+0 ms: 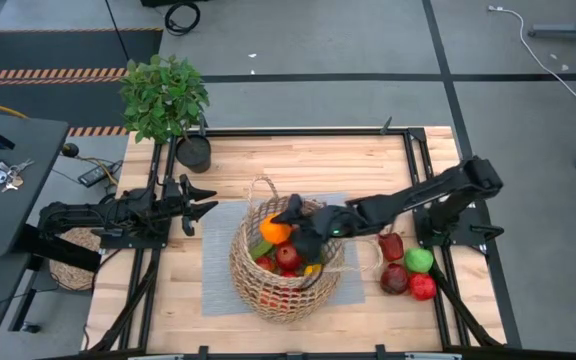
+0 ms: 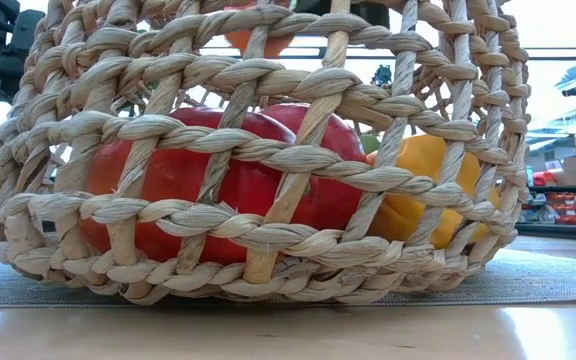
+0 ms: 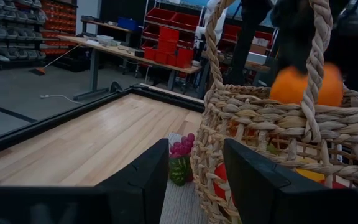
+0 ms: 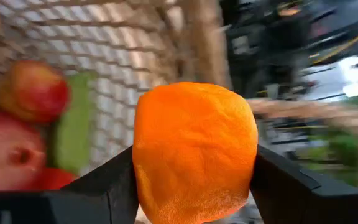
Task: Build produce basket
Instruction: Put the orange into the basket, then put the dark red apple into the basket
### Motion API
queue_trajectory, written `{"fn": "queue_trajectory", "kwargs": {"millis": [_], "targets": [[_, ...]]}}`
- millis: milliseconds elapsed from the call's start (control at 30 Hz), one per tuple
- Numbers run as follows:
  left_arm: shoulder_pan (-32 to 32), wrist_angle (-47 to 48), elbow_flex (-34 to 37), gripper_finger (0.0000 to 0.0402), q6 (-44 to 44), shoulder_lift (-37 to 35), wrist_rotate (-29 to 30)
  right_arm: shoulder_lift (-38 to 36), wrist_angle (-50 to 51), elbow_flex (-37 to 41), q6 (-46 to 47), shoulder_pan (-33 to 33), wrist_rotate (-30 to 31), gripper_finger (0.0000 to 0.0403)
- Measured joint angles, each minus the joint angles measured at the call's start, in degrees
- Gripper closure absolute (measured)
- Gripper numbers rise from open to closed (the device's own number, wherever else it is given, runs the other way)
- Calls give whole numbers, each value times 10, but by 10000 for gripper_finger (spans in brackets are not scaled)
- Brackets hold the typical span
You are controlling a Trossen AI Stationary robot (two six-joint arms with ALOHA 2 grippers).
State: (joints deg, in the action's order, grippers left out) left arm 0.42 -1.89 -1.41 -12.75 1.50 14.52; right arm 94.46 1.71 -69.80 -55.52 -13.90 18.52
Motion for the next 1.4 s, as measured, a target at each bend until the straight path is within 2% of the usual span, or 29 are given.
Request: {"fn": "queue_trajectory", "kwargs": {"millis": [100, 267, 533, 633, 800, 967, 1100, 1200, 1400], "targets": [[0, 0, 0, 241, 0, 0, 0, 34, -4, 0, 60, 11, -9, 143], [0, 0, 0, 241, 0, 0, 0, 79, -4, 0, 154, 20, 15, 135], [0, 0, 0, 241, 0, 0, 0, 80, 14, 0, 248, 29, -13, 85], [0, 0, 0, 241, 0, 0, 0, 64, 13, 0, 251, 30, -11, 58], [0, 0, 0, 241, 0, 0, 0, 19, 15, 0, 244, 23, 37, 28], [0, 0, 0, 241, 0, 0, 0, -53, 16, 0, 256, 12, 89, 24], [0, 0, 0, 241, 0, 0, 0, -119, 2, 0, 344, -1, 102, 29], [0, 0, 0, 241, 0, 0, 0, -162, 5, 0, 445, -7, 51, 29], [0, 0, 0, 241, 0, 0, 0, -214, 13, 0, 592, -31, -139, 30]]}}
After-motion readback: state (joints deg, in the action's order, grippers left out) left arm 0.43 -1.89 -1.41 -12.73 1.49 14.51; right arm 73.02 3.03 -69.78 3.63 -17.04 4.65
